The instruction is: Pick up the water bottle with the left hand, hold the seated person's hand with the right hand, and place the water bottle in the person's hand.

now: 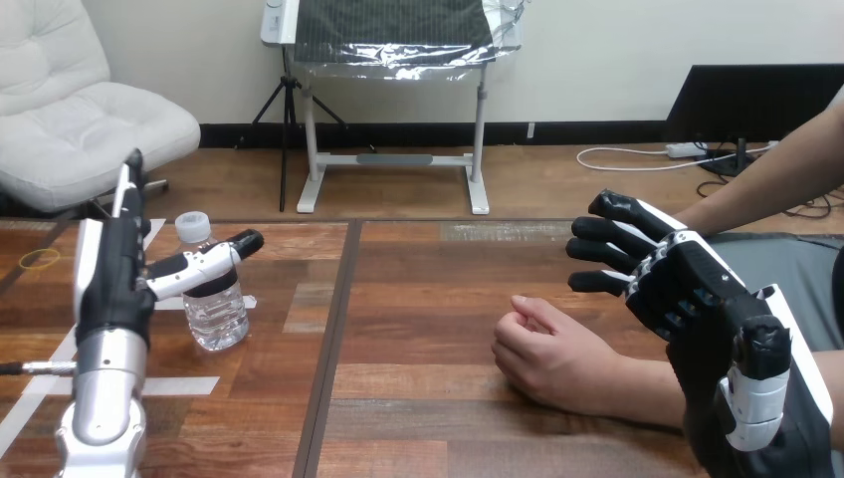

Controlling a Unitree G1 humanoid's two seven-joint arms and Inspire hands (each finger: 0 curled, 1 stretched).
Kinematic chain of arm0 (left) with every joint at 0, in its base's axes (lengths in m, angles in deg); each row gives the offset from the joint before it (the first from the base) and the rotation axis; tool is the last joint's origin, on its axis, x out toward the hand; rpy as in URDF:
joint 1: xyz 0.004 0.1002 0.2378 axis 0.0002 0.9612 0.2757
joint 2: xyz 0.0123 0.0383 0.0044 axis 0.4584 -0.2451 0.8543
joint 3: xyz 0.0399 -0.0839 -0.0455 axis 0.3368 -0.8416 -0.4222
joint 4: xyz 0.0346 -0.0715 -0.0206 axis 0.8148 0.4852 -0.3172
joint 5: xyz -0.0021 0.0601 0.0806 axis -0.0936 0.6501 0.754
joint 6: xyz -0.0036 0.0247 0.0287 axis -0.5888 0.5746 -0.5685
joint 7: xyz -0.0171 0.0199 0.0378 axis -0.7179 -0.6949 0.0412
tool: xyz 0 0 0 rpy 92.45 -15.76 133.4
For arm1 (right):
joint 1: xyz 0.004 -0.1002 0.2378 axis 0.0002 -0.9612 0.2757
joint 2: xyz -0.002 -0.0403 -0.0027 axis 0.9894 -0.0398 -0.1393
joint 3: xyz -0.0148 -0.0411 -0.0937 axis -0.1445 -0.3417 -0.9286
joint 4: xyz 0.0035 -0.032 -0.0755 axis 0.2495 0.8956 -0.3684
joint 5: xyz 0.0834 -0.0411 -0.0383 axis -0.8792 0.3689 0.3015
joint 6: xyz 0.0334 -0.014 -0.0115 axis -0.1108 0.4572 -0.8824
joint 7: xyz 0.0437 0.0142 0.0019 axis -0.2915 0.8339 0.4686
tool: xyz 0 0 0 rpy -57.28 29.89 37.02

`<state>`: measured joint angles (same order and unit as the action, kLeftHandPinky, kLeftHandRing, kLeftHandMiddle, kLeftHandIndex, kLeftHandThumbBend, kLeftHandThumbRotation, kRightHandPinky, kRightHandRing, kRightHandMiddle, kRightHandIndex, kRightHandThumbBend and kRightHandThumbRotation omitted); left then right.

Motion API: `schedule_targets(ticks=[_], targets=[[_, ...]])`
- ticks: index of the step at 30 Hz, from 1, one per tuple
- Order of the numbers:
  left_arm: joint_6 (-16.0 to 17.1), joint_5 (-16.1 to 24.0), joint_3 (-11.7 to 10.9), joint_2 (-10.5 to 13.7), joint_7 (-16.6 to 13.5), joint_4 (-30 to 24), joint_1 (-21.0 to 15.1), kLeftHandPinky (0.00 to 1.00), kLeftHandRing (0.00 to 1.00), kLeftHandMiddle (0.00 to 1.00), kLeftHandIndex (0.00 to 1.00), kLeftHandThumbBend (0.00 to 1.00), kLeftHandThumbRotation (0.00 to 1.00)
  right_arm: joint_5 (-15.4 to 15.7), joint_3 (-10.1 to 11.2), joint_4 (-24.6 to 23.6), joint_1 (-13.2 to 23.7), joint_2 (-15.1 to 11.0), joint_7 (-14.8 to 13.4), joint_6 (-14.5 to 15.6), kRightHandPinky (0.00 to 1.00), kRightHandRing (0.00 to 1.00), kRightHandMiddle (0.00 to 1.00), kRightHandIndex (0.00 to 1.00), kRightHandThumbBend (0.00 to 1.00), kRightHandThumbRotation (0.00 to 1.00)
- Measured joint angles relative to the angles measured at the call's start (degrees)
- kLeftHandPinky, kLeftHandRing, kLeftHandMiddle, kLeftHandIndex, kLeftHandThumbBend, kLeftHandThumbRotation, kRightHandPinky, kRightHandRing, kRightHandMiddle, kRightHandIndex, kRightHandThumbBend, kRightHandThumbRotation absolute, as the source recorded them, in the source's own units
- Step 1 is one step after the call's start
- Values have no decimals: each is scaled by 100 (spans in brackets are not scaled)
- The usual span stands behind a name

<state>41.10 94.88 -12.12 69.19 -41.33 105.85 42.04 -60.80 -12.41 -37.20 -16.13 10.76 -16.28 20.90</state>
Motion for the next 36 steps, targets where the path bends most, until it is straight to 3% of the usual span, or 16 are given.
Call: schedule_targets(ticks=[17,36], targets=[[-2,-100,84,75,70,840,-435,100,100,100,100,94,20,19,21,0,26,-1,-2,0,70,78,79,81,100,100],[-71,-125,113,136,107,1435,-884,100,100,100,100,94,21,16,30,0,27,-2,-5,0,71,79,79,82,100,100]])
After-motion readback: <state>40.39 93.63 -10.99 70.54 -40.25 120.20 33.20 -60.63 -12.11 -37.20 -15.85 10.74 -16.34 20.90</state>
